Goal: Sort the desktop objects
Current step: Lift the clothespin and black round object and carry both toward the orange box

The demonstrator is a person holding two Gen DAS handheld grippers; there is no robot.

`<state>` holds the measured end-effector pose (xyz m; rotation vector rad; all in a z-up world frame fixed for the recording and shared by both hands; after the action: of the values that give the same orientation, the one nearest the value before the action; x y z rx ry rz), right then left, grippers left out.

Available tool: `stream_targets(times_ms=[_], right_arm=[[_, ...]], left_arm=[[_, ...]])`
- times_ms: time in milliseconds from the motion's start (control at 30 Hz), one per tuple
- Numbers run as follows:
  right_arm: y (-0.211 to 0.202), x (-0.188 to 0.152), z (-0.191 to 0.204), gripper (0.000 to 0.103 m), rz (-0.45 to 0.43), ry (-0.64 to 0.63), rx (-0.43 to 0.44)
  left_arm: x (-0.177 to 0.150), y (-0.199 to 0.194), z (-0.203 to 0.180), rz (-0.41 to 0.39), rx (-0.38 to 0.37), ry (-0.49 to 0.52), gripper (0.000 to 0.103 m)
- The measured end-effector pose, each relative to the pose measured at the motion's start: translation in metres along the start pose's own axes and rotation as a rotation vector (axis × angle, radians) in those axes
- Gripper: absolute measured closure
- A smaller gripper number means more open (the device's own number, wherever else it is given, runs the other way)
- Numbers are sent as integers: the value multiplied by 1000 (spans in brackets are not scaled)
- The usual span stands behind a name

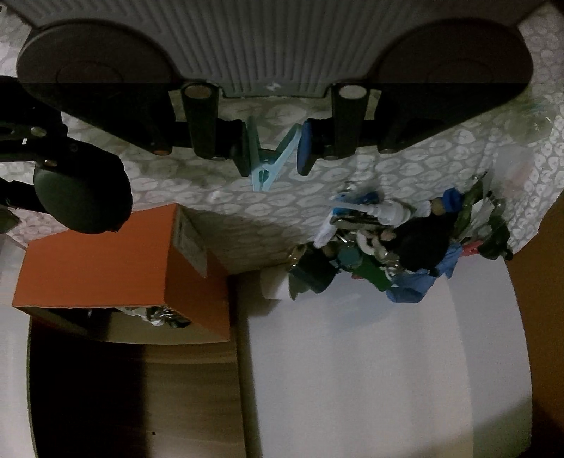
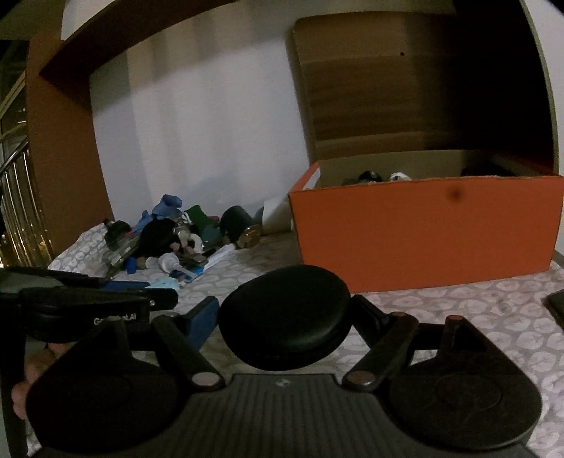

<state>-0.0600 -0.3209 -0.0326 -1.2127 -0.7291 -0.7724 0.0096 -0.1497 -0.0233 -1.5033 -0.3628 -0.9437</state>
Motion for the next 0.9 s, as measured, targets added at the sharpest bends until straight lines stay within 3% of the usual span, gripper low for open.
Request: stream_targets(times_ms=[467,900], right_arm=[[-25,1,-31,23,-47,37,-55],[-56,25,-64,23,-126,19,-157]], left_arm=[[13,-11,-29,-44,-53,22,75],[36,-28,-62,-130,-114,62,75]])
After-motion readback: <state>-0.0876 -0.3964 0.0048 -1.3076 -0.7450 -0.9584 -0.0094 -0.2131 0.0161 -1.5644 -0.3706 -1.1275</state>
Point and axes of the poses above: each gripper's, at about its wrist camera, not at the fingertips, and y roughly the way its jaws point, z to its left, x to its top, the point moved 3 cm from there along y, roughly the way its jaws point, and after that the axes turned 11 degrees about z, right-handed, at the moved point
